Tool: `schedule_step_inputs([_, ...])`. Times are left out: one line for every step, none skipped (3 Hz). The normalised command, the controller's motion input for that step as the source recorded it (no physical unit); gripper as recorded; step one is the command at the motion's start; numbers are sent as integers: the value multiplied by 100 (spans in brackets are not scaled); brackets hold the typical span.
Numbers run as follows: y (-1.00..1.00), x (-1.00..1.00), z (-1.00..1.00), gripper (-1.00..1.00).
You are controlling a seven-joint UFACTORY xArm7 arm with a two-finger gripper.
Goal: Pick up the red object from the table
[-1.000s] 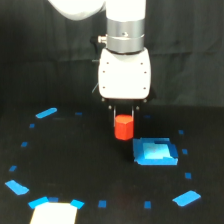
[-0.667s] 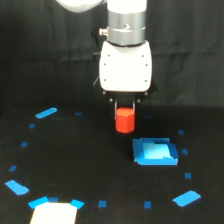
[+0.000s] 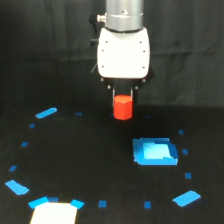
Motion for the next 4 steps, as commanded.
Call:
schedule_step_inputs([-7,-3,59,-100])
schedule_step_inputs([-13,-6,52,-100])
schedule_step_inputs([1,12,34,-100])
schedule_step_inputs([-3,-16,14,-77])
